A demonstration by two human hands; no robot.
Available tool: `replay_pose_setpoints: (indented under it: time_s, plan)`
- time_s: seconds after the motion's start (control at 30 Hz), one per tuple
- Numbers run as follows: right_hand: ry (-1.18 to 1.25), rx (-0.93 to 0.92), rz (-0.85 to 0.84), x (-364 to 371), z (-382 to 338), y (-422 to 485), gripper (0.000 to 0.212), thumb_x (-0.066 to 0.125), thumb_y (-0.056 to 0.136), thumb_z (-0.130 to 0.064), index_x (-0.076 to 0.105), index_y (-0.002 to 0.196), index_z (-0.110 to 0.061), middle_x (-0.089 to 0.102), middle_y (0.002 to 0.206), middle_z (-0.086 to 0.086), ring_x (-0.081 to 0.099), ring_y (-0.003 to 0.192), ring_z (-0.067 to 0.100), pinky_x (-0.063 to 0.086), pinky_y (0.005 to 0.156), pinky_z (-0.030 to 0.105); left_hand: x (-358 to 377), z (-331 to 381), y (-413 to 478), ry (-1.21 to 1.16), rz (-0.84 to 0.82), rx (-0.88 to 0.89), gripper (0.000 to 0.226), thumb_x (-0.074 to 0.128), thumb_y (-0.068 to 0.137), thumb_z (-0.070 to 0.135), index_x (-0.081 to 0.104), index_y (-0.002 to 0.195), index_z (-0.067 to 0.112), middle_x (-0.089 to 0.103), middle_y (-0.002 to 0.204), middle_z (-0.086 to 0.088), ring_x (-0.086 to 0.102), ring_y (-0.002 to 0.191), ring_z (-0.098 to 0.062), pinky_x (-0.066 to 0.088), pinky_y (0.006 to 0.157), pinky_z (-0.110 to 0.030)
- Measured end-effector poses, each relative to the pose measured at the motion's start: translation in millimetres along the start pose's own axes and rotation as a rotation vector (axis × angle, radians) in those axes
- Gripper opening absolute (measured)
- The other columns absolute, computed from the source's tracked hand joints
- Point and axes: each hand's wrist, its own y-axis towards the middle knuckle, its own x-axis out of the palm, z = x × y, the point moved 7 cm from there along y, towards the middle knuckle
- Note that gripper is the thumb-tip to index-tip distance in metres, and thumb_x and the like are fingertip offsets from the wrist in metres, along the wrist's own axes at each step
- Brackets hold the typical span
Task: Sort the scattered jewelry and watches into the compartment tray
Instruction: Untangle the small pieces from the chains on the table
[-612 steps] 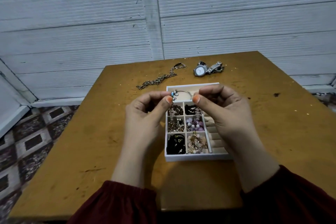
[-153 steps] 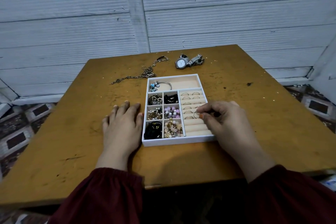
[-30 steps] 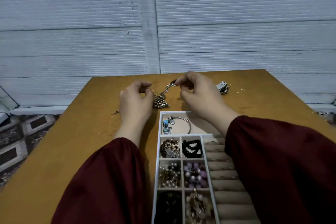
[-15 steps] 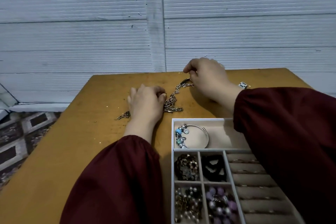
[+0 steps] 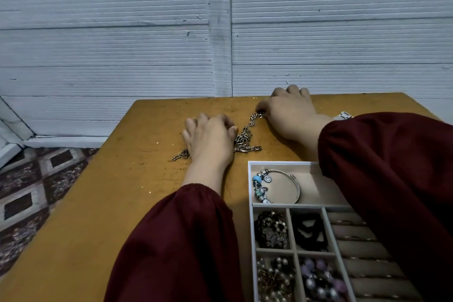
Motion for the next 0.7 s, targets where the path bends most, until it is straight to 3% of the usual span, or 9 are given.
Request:
replay_pose_setpoints:
  time_s: [0.23, 0.7]
  plan:
    - [-0.040, 0.003, 0.051, -7, -1, 0, 0.029, 0.045, 0.095, -0.018, 0.062, 0.113, -0.031, 0.055, 0.121, 0.005, 0.041, 0.117, 0.033, 0.027, 0.099, 0.042, -1, -5, 0, 0.015, 0.008, -0.062, 0.027, 0.055, 0.090, 0.049, 0.060, 0.110, 0.032, 0.039, 0.133, -0.005, 0.026, 0.126, -0.028, 0.022, 0.101, -0.038]
    - [-0.079, -0.002, 0.075, -10, -6, -6, 0.023, 0.049, 0.094, -0.023, 0.060, 0.115, -0.024, 0.060, 0.119, 0.003, 0.043, 0.117, 0.031, 0.029, 0.098, 0.040, 1, -7, 3, -0.090, -0.059, -0.114, 0.014, 0.058, 0.090, 0.043, 0.059, 0.100, 0.034, 0.046, 0.128, -0.002, 0.029, 0.123, -0.026, 0.021, 0.096, -0.035]
